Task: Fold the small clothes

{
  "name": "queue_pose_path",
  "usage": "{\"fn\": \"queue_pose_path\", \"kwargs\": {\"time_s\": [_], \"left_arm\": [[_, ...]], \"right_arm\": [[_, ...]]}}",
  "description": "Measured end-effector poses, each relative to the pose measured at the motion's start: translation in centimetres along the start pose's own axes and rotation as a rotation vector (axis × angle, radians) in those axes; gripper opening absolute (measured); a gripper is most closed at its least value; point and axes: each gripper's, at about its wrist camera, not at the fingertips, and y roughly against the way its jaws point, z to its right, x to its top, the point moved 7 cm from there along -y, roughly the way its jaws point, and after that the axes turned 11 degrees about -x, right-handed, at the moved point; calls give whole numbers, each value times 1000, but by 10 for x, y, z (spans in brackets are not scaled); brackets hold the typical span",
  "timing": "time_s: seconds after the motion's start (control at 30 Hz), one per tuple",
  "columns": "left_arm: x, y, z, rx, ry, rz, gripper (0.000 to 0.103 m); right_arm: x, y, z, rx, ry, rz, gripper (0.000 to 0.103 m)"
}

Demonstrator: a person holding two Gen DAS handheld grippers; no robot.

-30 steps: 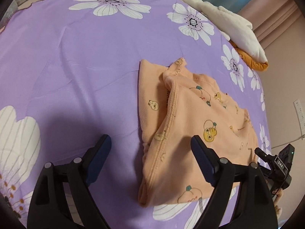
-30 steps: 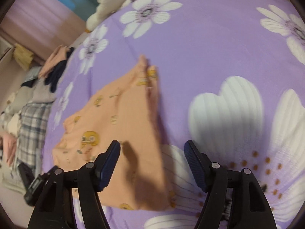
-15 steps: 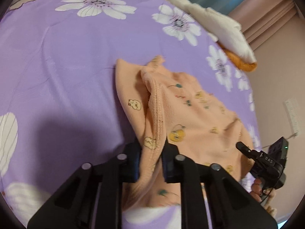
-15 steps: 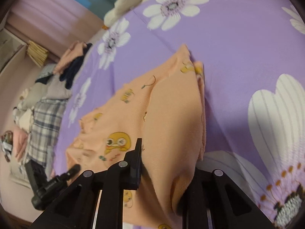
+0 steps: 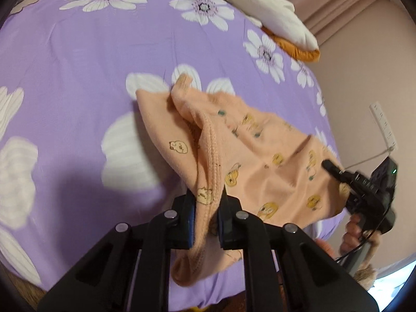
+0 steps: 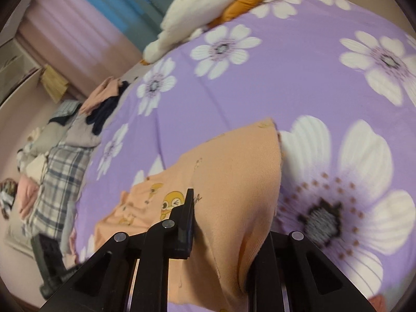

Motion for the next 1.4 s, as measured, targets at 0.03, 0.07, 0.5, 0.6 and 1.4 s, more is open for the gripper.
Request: {"fn": "queue_pose_path", "kwargs": {"time_s": [0.03,0.07,0.5,0.6,1.4], "left_arm": [[-3,-3,0,21,-17,2,14],[-4,-6,-2,45,-29,3,15],[17,25,-45,129,-19,105,61],[22,37,-56,151,-5,135,64],[28,58,-89,220,70,176,72]], "right_arm": [[0,-1,3,-10,-4,1,20],[0,-1,4,-19,-4,-1,20],[4,16,-76,-257,320,138,20],[-4,19,-108,-245,414,159,20],[-104,-28,-192,66,586,-157,51]]}}
